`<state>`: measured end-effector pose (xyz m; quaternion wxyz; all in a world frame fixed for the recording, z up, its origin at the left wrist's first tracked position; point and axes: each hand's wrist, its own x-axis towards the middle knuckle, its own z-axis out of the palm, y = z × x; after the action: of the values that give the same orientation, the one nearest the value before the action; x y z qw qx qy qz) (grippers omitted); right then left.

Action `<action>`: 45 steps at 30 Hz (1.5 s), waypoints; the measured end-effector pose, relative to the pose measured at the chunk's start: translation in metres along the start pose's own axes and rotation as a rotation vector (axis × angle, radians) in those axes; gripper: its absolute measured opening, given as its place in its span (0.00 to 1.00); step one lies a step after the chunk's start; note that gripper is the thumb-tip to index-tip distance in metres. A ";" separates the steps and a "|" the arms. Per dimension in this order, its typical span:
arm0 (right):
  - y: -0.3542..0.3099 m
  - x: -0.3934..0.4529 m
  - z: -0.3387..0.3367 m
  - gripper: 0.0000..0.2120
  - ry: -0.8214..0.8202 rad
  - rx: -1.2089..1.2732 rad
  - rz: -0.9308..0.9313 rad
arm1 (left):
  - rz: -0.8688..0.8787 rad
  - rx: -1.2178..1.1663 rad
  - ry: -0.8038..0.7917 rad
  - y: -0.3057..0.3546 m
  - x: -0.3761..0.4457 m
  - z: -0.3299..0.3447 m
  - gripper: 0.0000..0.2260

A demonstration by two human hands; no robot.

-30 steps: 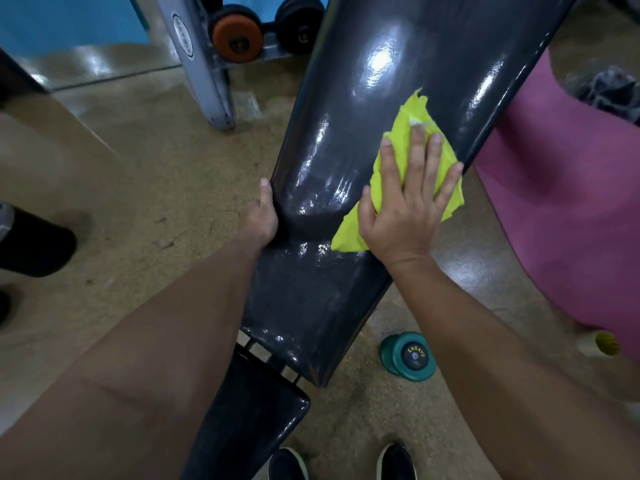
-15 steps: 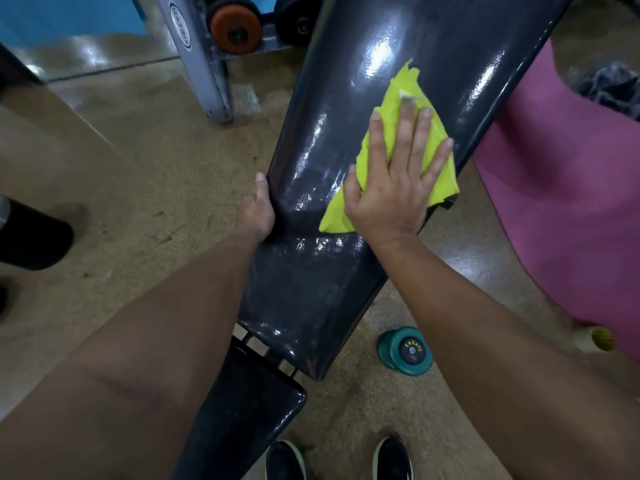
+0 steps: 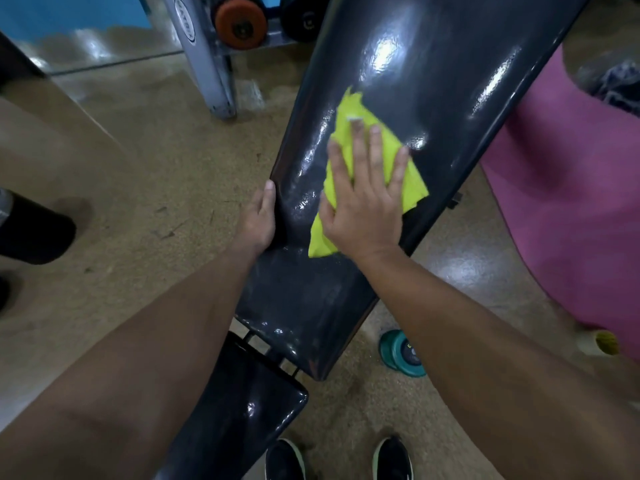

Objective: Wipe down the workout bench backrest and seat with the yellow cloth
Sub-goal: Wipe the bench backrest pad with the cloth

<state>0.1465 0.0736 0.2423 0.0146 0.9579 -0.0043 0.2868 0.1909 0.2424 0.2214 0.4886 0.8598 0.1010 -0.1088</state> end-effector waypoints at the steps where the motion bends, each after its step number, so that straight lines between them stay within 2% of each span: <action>1: 0.001 -0.006 0.002 0.32 -0.024 -0.004 -0.075 | 0.004 -0.012 -0.014 -0.002 0.000 -0.001 0.23; 3: 0.007 -0.012 0.006 0.31 -0.027 -0.001 -0.123 | -0.018 -0.031 -0.051 -0.006 -0.002 -0.005 0.24; 5: 0.006 -0.010 0.006 0.32 -0.006 -0.008 -0.074 | -0.067 -0.033 -0.071 -0.007 -0.004 -0.008 0.26; 8: -0.008 0.003 0.008 0.35 0.000 -0.034 0.019 | -0.110 -0.025 -0.060 -0.021 0.006 -0.003 0.37; 10: -0.020 0.007 0.010 0.35 -0.035 -0.039 0.022 | -0.127 -0.036 -0.048 -0.035 0.016 0.002 0.39; 12: -0.026 0.002 0.012 0.35 -0.077 -0.042 -0.042 | -0.148 -0.051 -0.055 -0.020 0.005 -0.002 0.38; 16: -0.019 -0.007 0.012 0.32 -0.079 -0.038 -0.117 | -0.206 -0.066 -0.080 -0.012 0.000 -0.004 0.27; 21: -0.037 0.017 0.014 0.34 -0.072 -0.032 0.045 | -0.241 -0.061 -0.048 -0.022 0.007 0.001 0.28; 23: -0.049 0.019 0.015 0.35 -0.113 -0.029 0.004 | -0.236 -0.050 -0.043 -0.024 0.009 0.002 0.28; 25: -0.054 0.008 0.018 0.35 -0.172 -0.041 -0.119 | -0.225 -0.034 -0.041 -0.022 0.008 0.001 0.27; 28: -0.043 -0.009 0.018 0.34 -0.200 -0.069 -0.218 | -0.248 -0.036 -0.052 -0.020 0.008 -0.001 0.28; 34: -0.049 0.013 0.017 0.34 -0.147 -0.053 -0.043 | -0.212 -0.036 -0.058 -0.021 0.007 -0.002 0.26; 36: -0.062 0.017 0.020 0.33 -0.189 -0.039 -0.071 | -0.205 -0.048 -0.075 -0.023 0.009 -0.003 0.26; 40: -0.064 -0.008 0.028 0.32 -0.257 -0.098 -0.285 | -0.197 -0.062 -0.102 -0.022 0.010 -0.006 0.25; 42: -0.054 -0.011 0.025 0.32 -0.244 -0.090 -0.264 | -0.200 -0.037 -0.097 -0.021 0.011 -0.009 0.25; 45: -0.052 0.002 0.018 0.32 -0.205 -0.084 -0.137 | -0.197 -0.036 -0.095 -0.021 0.010 -0.011 0.25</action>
<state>0.1591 0.1253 0.2267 0.0738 0.9787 0.0479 0.1853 0.1953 0.2630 0.2064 0.4952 0.8306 0.1636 -0.1951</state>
